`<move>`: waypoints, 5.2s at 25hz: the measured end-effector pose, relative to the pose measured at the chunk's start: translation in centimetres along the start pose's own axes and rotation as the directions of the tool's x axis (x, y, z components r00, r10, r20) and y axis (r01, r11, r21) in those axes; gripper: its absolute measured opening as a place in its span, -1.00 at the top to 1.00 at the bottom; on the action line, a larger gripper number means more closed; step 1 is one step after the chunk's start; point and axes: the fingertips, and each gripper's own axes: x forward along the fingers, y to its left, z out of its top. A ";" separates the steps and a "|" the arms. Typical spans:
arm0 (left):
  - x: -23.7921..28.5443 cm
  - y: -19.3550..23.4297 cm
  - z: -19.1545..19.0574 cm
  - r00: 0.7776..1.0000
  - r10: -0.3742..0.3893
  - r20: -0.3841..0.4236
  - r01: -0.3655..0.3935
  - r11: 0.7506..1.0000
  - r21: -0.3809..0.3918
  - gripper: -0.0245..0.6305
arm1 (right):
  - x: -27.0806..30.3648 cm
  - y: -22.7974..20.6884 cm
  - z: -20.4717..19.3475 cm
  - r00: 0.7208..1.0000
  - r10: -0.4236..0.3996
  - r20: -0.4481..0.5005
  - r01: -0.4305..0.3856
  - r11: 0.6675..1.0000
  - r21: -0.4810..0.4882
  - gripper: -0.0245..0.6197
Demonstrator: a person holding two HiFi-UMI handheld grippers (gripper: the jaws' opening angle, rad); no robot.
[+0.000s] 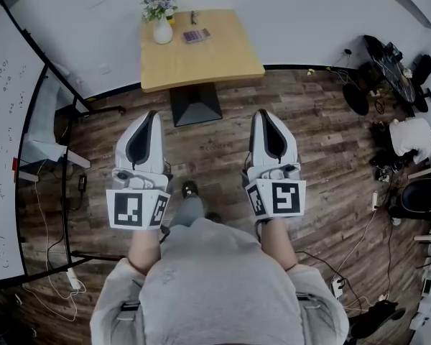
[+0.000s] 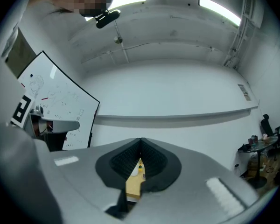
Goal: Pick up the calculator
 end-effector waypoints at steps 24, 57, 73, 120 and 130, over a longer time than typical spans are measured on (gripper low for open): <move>14.2 8.0 -4.4 1.000 0.024 0.004 -0.024 1.000 0.016 0.91 | 15.6 -3.8 -3.9 0.999 -0.011 -0.032 0.011 1.000 -0.017 0.92; 23.6 17.4 -8.5 1.000 -0.008 -0.025 0.007 1.000 -0.028 0.91 | 28.1 -3.1 -7.2 0.999 -0.042 -0.032 0.041 0.999 -0.035 0.92; 28.8 19.4 -11.1 0.998 -0.003 -0.055 0.001 1.000 -0.029 0.91 | 33.4 -5.5 -9.5 0.998 -0.044 -0.052 0.042 0.999 -0.026 0.92; 51.8 19.0 -17.2 0.993 0.105 -0.061 -0.104 0.994 0.029 0.91 | 52.8 -21.5 -14.8 0.995 0.092 -0.048 -0.090 0.995 0.042 0.92; 52.4 19.9 -20.0 0.980 0.155 -0.123 -0.154 0.988 0.016 0.91 | 55.7 -20.8 -17.3 0.980 0.176 -0.088 -0.169 0.983 0.075 0.92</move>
